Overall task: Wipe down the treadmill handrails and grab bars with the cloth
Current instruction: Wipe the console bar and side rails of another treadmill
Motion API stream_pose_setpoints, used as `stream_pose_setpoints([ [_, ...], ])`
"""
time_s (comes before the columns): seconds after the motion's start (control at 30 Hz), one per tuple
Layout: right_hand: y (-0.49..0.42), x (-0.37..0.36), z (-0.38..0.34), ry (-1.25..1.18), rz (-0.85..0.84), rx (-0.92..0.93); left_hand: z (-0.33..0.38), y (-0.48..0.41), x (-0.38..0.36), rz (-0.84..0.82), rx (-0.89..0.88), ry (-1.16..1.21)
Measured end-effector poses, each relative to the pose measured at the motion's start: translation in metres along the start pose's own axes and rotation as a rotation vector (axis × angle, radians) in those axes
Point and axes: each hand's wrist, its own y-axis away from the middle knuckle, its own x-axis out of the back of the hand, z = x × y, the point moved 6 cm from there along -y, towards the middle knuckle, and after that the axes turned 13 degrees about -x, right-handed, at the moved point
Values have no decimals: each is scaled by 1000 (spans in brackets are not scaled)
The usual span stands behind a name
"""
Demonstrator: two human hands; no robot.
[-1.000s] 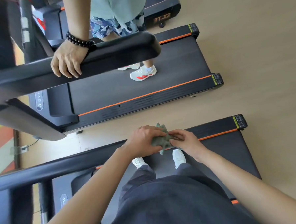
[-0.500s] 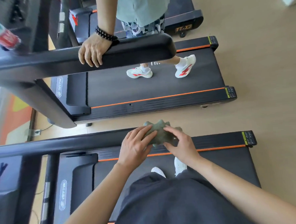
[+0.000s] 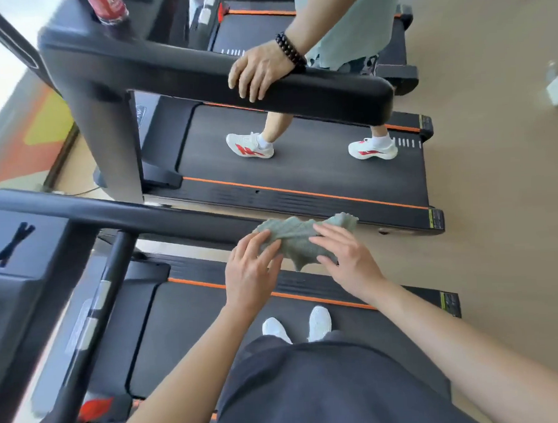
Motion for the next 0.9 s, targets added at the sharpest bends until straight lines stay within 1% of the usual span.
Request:
stream_pose_setpoints([
  [0.07, 4, 3, 0, 7, 38, -57, 3, 9, -2, -18, 97, 63],
  [0.17, 11, 8, -4, 38, 112, -176, 10, 21, -8, -8, 311, 235],
  [0.23, 13, 12, -6, 73, 153, -222, 18, 23, -12, 39, 520, 413],
  [0.37, 11, 15, -14, 177, 214, -217, 35, 23, -23, 83, 1002, 859],
  [0.47, 2, 17, -20, 193, 191, -226, 46, 19, -23, 160, 1256, 1054],
  [0.57, 2, 12, -36, 67, 58, -158, 50, 20, -26, 232, 1393, 1217],
  [0.63, 9, 7, -42, -6, -65, -163, 52, 24, -30, 240, 1480, 1367],
  [0.73, 27, -2, -42, -10, -187, -115, 56, 36, -32, 163, 1595, 1569],
  [0.83, 37, -1, -35, 18, -237, -55, 59, 56, -35, 75, 1686, 1590],
  [0.9, 32, 10, -25, 22, -172, -91, 59, 70, -39, 87, 1779, 1541],
])
